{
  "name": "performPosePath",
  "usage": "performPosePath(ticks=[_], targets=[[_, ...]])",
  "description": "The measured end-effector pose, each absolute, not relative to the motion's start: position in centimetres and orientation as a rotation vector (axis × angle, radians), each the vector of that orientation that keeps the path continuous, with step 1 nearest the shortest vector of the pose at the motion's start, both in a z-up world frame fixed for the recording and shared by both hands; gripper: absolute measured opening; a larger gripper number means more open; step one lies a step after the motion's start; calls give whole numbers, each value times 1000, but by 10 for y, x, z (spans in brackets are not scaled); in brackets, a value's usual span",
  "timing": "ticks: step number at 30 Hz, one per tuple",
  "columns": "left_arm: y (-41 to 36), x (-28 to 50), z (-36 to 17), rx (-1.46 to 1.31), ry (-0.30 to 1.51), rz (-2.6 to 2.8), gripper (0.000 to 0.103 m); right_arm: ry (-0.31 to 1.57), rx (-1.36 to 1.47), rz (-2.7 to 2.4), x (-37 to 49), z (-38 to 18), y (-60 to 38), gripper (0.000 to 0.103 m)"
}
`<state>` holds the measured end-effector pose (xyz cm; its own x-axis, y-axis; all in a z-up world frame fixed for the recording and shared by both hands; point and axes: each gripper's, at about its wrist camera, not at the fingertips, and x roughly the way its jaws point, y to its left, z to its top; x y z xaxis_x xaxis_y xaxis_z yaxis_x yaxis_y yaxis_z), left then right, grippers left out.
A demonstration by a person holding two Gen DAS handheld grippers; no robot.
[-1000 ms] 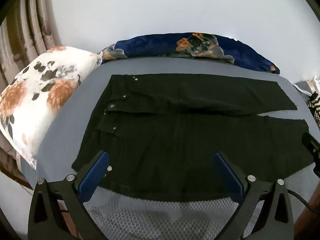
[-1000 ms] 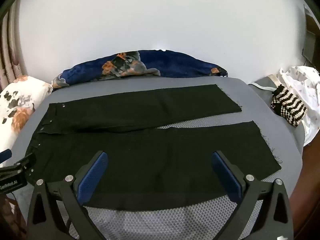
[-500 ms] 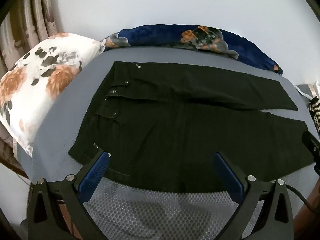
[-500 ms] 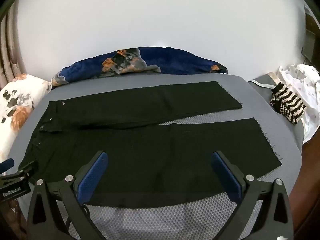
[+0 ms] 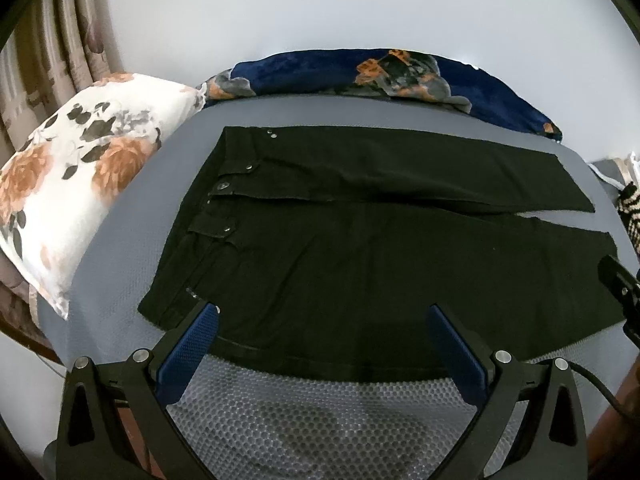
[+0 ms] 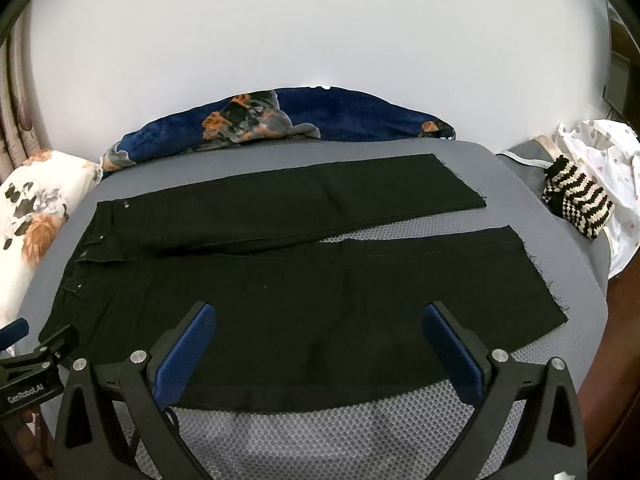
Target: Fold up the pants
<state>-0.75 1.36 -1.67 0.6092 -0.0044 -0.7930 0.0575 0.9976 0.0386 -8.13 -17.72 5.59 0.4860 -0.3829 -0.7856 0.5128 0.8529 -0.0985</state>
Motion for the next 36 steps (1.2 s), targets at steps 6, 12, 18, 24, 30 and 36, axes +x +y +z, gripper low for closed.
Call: performPosePath(ticks=[6, 12, 18, 24, 30, 36], targets=[[5, -5, -15, 71, 920, -31, 103, 917, 165, -545, -83, 53, -178, 103], [4, -8, -17, 73, 921, -25, 103, 926, 159, -541, -81, 52, -178, 103], [3, -8, -17, 73, 922, -25, 103, 926, 153, -546, -80, 51, -176, 103], [2, -8, -20, 72, 946, -38, 103, 934, 152, -543, -80, 49, -175, 103], [-1, -6, -20, 80, 945, -56, 103, 938, 148, -541, -78, 49, -173, 103], [-2, -5, -20, 83, 949, -55, 103, 939, 148, -543, -77, 47, -173, 103]])
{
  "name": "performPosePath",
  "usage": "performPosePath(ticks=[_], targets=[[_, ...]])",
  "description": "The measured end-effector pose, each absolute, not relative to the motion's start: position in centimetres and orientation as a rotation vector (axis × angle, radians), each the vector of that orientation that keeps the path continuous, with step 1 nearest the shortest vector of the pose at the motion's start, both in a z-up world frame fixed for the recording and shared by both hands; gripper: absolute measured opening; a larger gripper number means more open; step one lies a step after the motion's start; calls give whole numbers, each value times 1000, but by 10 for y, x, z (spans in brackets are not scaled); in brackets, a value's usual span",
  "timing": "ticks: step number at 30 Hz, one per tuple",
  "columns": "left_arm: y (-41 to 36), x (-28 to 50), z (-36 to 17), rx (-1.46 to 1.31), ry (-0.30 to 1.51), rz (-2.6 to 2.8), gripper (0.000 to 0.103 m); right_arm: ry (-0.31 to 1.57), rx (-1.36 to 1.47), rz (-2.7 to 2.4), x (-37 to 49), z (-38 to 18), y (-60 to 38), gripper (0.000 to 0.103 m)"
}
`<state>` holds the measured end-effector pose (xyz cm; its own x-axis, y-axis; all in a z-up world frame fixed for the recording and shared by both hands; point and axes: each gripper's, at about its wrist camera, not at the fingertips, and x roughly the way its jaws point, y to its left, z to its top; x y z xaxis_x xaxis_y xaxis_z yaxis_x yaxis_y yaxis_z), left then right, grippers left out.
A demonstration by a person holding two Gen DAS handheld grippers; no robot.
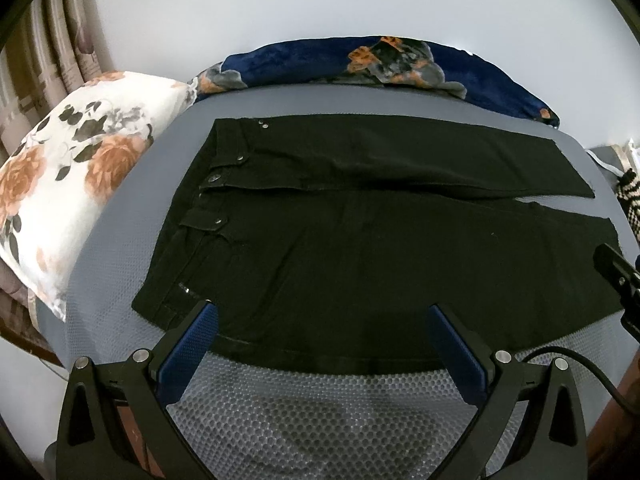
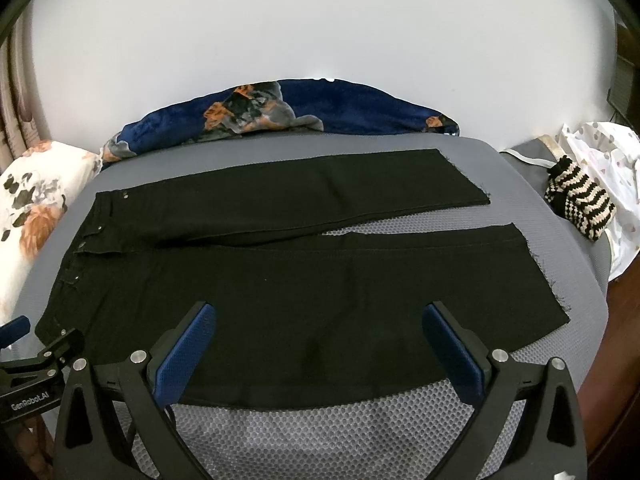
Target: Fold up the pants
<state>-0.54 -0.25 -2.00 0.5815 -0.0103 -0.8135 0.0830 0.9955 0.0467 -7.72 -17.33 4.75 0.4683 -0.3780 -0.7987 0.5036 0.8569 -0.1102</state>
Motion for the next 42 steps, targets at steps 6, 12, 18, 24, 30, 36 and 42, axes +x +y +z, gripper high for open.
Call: performPosePath(ticks=[6, 12, 18, 24, 30, 36, 42], targets=[[-5, -4, -22, 98, 954, -56, 103, 940, 145, -539, -78, 46, -174, 103], [-4, -2, -22, 100, 944, -59, 103, 941, 143, -539, -77, 45, -174, 103], [-5, -2, -22, 100, 939, -57, 103, 944, 143, -537, -76, 45, -174, 103], [-6, -2, -23, 101, 938, -57, 103, 947, 143, -536, -74, 43, -172, 103], [-7, -1, -23, 98, 941, -62, 103, 951, 141, -536, -74, 43, -172, 103], [-8, 1, -26, 97, 947, -69, 103, 956, 141, -537, -73, 42, -173, 103], [-7, 2, -28, 95, 950, -79, 103, 958, 142, -538, -73, 41, -173, 103]])
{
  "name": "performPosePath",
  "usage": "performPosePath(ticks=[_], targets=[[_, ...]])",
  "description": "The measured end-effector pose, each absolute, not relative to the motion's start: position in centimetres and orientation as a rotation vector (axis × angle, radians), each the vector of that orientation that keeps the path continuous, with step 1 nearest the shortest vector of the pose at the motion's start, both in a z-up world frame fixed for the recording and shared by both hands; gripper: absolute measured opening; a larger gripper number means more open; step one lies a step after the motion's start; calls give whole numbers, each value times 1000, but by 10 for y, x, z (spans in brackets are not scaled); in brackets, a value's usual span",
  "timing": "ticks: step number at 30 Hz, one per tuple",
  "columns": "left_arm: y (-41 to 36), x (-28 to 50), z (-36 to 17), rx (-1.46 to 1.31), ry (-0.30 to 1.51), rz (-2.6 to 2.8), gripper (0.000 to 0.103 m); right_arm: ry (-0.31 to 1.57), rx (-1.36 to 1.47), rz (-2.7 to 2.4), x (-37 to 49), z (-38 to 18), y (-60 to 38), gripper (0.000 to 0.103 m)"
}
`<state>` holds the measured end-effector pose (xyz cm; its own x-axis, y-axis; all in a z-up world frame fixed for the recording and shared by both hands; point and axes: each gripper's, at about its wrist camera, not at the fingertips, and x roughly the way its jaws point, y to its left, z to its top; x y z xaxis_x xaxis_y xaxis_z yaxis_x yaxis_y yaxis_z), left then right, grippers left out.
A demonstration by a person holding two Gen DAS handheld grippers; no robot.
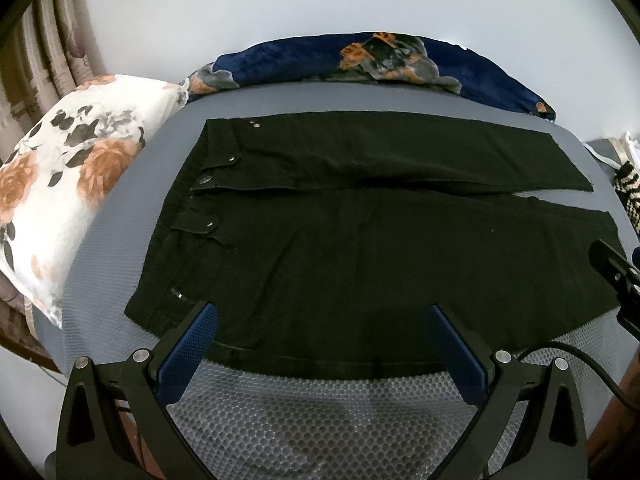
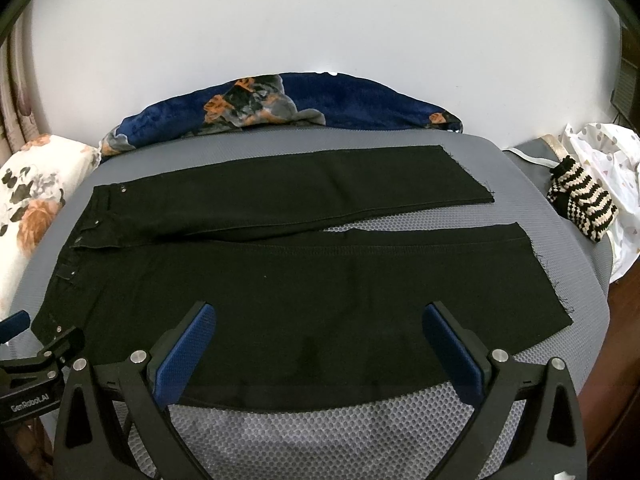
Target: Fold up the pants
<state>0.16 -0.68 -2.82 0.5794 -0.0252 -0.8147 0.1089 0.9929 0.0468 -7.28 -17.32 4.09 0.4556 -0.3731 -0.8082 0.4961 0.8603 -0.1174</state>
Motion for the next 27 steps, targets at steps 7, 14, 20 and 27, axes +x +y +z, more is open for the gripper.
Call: performPosePath(ticks=[7, 14, 20, 27], targets=[[-6, 3, -29, 93, 948, -85, 103, 960, 139, -539, -70, 40, -175, 103], [-2, 9, -30, 81, 953, -85, 103, 960, 136, -543, -66, 40, -178, 103], [5, 23, -30, 70, 960, -92, 103, 962, 128, -537, -53, 41, -186, 103], [29, 60, -29, 25, 973, -99, 103, 947, 209, -463, -26, 41, -200, 103]])
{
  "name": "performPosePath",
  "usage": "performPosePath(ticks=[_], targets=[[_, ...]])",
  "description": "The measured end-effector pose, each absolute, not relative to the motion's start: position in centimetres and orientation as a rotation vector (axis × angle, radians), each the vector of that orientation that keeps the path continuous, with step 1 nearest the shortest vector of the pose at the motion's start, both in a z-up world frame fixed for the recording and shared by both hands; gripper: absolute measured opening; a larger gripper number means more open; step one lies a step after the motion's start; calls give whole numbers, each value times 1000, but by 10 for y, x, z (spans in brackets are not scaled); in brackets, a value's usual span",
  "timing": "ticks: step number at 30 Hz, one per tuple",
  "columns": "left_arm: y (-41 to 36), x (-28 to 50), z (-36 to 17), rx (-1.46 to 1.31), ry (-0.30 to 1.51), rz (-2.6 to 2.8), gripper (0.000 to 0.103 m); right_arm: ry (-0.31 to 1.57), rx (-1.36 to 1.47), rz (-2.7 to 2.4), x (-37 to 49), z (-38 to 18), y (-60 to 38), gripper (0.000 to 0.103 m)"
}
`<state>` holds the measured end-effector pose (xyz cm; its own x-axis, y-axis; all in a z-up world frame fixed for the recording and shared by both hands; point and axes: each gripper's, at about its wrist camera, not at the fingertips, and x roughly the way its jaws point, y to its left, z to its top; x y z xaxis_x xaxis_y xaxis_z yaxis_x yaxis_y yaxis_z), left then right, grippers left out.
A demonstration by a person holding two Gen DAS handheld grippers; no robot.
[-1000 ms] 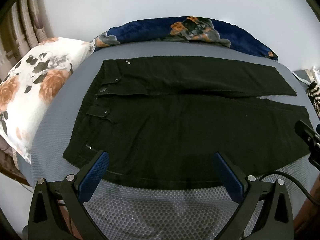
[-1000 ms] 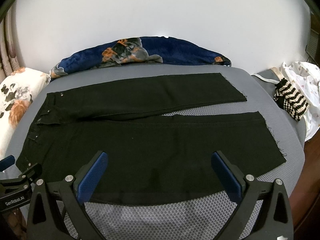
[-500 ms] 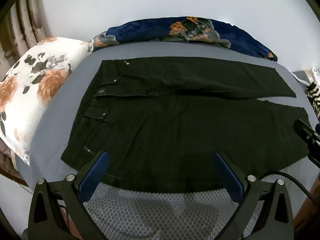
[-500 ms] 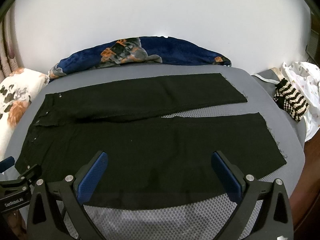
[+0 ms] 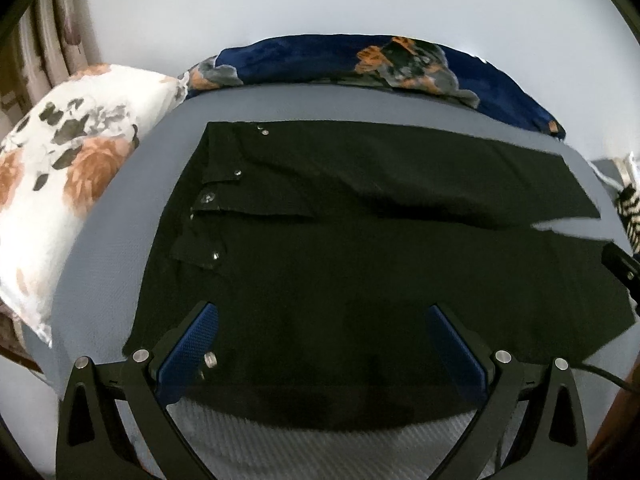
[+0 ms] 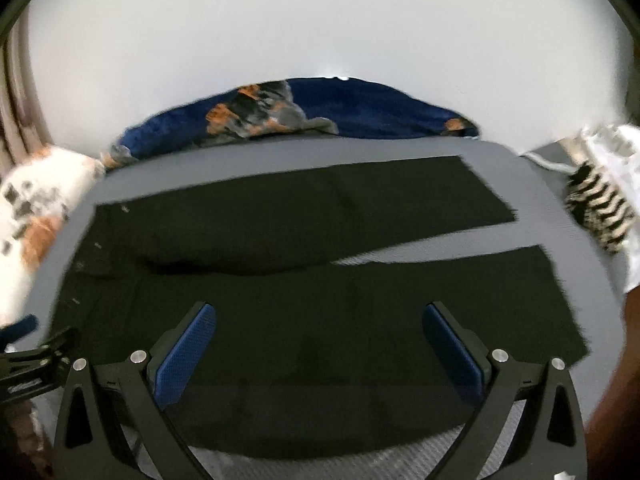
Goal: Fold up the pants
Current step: 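Grasp the trouser waistband with the left tool while the right tool grasps the waist edge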
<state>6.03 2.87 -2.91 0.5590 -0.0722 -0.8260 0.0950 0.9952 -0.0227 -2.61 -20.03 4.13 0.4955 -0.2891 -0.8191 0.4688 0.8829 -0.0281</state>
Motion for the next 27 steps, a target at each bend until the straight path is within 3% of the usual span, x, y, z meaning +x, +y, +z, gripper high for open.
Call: performPosePath(ticks=[13, 16, 19, 21, 23, 27], targets=[[143, 185, -29, -278, 961, -161, 101, 938, 462, -306, 54, 24, -241, 103], [164, 217, -38, -339, 971, -208, 95, 937, 477, -327, 69, 19, -248, 103], [182, 247, -51, -401, 990, -249, 83, 948, 462, -336, 84, 13, -250, 103], [194, 267, -64, -458, 1016, -284, 68, 966, 454, -341, 92, 7, -251, 103], [203, 282, -77, -501, 1048, -304, 62, 988, 450, -340, 101, -1, -251, 103], [214, 302, -95, -541, 1070, -332, 60, 1019, 440, -345, 116, -16, -250, 103]])
